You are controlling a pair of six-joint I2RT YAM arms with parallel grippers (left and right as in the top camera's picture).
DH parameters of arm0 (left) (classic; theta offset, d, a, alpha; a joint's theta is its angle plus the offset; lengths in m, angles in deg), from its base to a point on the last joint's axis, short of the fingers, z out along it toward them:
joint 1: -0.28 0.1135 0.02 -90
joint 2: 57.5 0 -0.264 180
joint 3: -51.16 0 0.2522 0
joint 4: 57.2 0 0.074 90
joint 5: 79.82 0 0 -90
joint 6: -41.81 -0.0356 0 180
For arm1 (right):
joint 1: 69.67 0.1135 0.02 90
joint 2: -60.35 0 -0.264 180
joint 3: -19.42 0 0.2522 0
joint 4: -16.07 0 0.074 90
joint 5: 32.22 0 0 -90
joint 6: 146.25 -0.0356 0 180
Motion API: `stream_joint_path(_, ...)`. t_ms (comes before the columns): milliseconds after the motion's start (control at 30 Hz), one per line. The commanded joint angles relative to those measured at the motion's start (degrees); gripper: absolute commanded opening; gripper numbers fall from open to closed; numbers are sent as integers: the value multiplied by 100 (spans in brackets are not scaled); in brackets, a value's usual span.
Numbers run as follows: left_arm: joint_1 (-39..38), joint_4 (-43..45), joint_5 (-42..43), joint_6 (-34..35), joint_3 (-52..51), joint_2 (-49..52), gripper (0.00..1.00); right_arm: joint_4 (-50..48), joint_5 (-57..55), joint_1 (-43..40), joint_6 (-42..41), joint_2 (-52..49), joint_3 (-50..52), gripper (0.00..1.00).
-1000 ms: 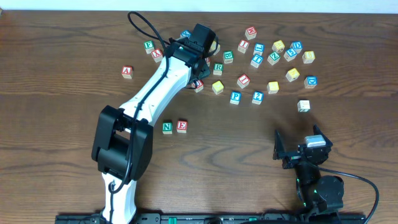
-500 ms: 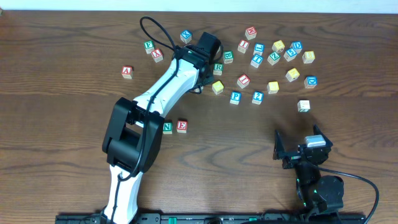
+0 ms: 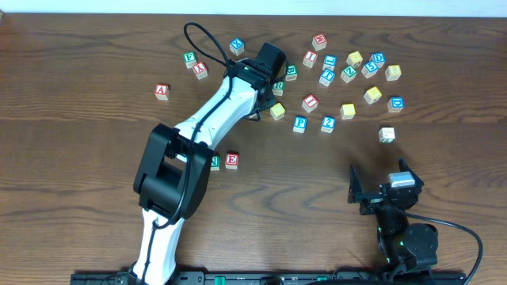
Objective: Spell out NEURIPS
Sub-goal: 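Lower the left gripper and close it on the red U block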
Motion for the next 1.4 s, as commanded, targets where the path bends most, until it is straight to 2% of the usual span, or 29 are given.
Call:
stream_joint_path(0, -7, -4, -90, 92, 175, 256, 50, 11, -9, -59, 70, 31, 17, 99)
stream_joint_path(1367, 4, 63, -31, 90, 96, 361, 50, 11, -9, -59, 70, 31, 17, 99)
